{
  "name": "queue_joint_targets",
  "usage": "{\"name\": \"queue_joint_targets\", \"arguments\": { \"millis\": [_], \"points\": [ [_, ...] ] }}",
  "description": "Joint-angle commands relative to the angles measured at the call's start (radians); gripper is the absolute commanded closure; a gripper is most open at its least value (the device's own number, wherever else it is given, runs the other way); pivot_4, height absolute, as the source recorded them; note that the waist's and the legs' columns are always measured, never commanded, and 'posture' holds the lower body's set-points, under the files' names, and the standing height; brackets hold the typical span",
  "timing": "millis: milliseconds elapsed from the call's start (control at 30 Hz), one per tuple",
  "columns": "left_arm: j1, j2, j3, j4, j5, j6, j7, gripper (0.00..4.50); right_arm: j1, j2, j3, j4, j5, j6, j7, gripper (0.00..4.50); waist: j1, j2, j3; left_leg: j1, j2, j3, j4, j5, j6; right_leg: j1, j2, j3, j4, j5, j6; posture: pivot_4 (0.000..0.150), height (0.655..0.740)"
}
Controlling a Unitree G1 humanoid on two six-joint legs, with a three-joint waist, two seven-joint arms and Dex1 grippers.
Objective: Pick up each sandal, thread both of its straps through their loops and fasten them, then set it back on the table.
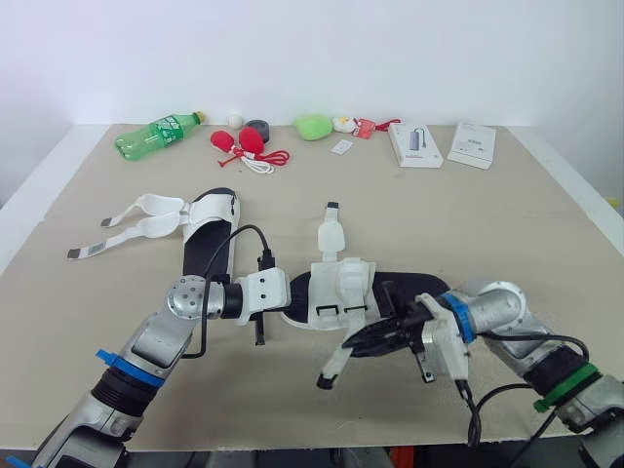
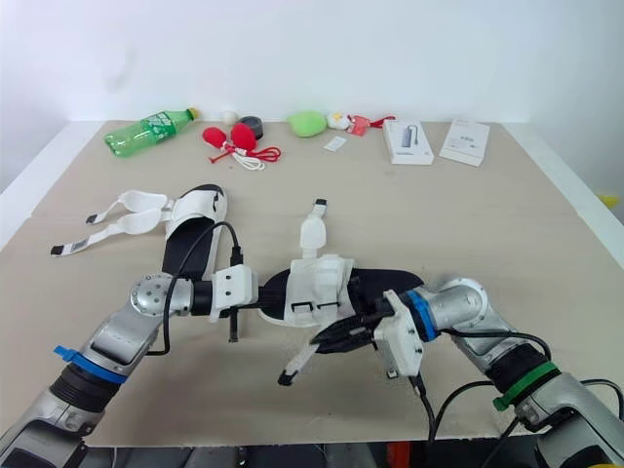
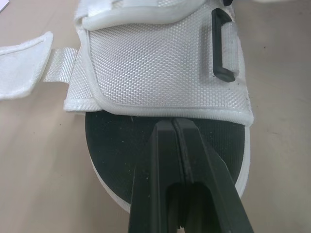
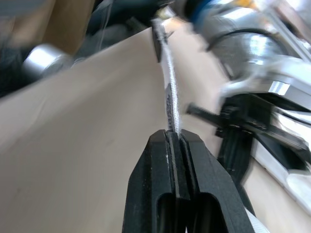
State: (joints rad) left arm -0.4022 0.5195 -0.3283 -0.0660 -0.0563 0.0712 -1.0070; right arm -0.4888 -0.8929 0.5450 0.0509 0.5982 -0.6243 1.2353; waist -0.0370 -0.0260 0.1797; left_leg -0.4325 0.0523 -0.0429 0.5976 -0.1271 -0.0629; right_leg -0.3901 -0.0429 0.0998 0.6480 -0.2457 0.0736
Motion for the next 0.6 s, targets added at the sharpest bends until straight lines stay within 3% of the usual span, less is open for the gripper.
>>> {"name": "queue_joint_targets", "arguments": {
  "millis": [33,267,600],
  "points": [
    [0.007,-0.002,-0.026,0.010,0.013,0.002,-0.015,4.50,-0.004,0.012,-0.109,-0.097,0.153,0.332,-0.097,4.41,0.000,0.000,0.000,0.000,0.000,0.000,0.000,0.000,0.000,0.000,0.000,0.000,0.000,0.000,0.000,0.150,0.7400],
    [0.001,-0.003,-0.028,0.016,0.011,-0.001,-0.019,4.50,-0.003,0.084,-0.248,-0.118,0.231,0.749,-0.230,4.41,0.002,0.000,0.000,-0.001,0.000,0.000,0.000,0.000,0.000,-0.001,0.000,0.000,0.000,0.000,0.000,0.150,0.7400],
    [0.005,-0.003,-0.028,0.008,0.009,0.006,-0.019,4.50,-0.019,0.204,-0.406,-0.086,0.186,0.996,-0.352,4.41,0.002,0.000,0.000,-0.005,0.000,-0.001,0.001,0.000,0.000,-0.005,0.001,-0.001,0.000,0.000,0.001,0.150,0.7400]
  ]
}}
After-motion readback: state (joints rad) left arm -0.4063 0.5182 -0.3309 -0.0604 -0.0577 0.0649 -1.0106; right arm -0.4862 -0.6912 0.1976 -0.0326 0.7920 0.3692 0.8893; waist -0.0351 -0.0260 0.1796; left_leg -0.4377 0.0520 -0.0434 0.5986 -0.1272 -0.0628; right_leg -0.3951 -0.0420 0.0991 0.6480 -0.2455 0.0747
